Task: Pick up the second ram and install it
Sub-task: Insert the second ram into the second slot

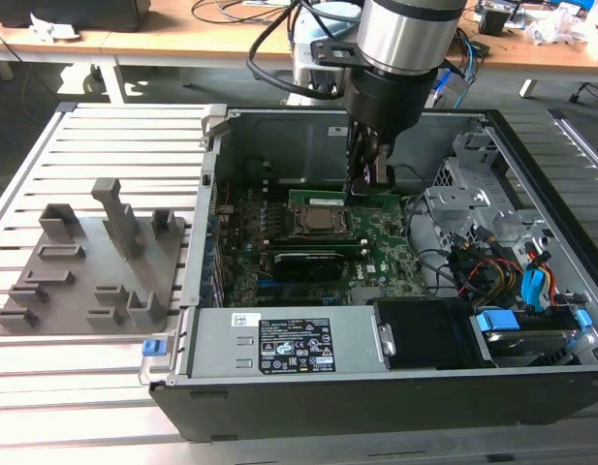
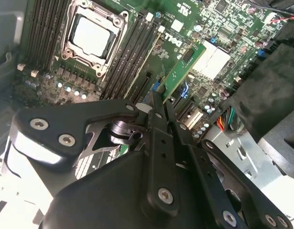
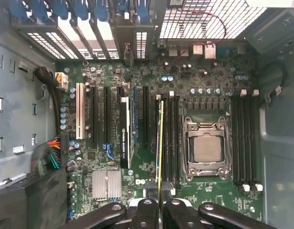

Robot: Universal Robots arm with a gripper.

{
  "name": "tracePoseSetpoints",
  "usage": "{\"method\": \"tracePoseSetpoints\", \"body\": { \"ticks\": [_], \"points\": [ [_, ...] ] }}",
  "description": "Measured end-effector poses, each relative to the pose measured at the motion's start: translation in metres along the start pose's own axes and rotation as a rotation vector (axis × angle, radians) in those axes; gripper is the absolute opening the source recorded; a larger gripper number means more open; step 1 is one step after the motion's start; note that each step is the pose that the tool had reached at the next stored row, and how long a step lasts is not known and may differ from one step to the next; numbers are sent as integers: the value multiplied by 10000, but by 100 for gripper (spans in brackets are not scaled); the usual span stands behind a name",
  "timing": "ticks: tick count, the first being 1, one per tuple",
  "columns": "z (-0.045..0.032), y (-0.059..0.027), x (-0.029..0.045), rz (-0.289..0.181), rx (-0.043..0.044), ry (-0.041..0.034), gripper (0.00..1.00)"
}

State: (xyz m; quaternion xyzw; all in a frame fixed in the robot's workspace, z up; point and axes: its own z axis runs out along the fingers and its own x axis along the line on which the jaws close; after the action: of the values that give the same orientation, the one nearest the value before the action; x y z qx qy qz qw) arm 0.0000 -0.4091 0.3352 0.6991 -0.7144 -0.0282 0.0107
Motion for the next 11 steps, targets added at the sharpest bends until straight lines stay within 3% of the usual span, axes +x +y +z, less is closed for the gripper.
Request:
{"method": "tracePoseSetpoints", "body": {
  "ticks": [3,4,8,11],
  "points": [
    [52,-2,1,0,-1,-41,14],
    [64,-3,2,-4,-2,-108,14],
    [105,4,-2,-13,-5,-231,14],
    [152,19,-59,-299,-12,-244,14]
  ]
}}
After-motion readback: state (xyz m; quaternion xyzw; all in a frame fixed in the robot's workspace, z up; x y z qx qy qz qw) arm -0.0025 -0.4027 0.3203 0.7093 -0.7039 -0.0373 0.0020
